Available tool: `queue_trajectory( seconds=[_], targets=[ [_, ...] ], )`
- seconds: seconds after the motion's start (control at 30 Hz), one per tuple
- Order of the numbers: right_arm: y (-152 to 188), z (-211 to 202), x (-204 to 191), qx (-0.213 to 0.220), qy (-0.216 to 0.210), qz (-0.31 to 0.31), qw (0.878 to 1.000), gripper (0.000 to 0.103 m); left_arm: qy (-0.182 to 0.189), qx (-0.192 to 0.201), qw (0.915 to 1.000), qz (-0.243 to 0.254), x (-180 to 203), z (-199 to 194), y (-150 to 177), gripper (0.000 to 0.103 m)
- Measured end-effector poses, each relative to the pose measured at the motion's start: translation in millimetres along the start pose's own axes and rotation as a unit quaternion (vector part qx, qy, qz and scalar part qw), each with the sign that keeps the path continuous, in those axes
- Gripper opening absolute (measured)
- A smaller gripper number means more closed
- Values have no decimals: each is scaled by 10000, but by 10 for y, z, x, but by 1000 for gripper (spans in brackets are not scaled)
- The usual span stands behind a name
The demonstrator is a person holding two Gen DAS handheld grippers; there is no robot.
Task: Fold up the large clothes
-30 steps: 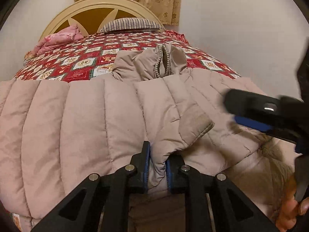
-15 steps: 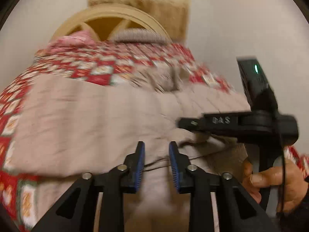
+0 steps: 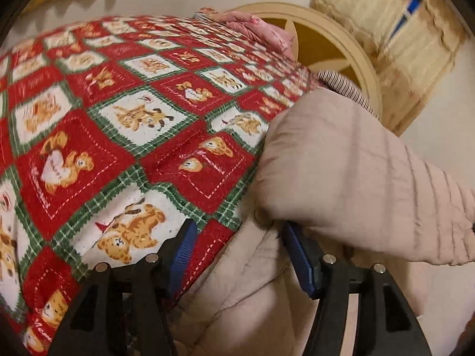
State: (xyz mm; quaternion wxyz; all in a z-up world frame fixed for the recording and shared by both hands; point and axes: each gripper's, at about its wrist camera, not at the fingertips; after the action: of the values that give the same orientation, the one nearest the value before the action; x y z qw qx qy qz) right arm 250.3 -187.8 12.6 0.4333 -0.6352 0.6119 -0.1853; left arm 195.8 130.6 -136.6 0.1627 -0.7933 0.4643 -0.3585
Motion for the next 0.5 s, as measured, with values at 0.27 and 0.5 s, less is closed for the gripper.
queue_trajectory(
  seconds=[0.27, 0.5],
  targets=[
    [587, 496, 713, -712, 1324, 87, 9886, 9, -120, 22, 9998, 147, 40, 6, 30, 65],
    [947, 754, 905, -793, 2017, -185, 9761, 11, -418, -62, 9975, 570, 177, 110, 37, 76]
  ],
)
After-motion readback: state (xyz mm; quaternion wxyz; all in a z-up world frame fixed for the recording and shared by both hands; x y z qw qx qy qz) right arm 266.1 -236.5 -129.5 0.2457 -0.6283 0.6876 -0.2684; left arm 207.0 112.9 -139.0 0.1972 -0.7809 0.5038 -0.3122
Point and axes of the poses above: each gripper's, at about its wrist camera, not at the fingertips, and z roughly the way its jaws point, x to its right, y to its underside, and after that the axes turned 2 degrees about z, right-handed
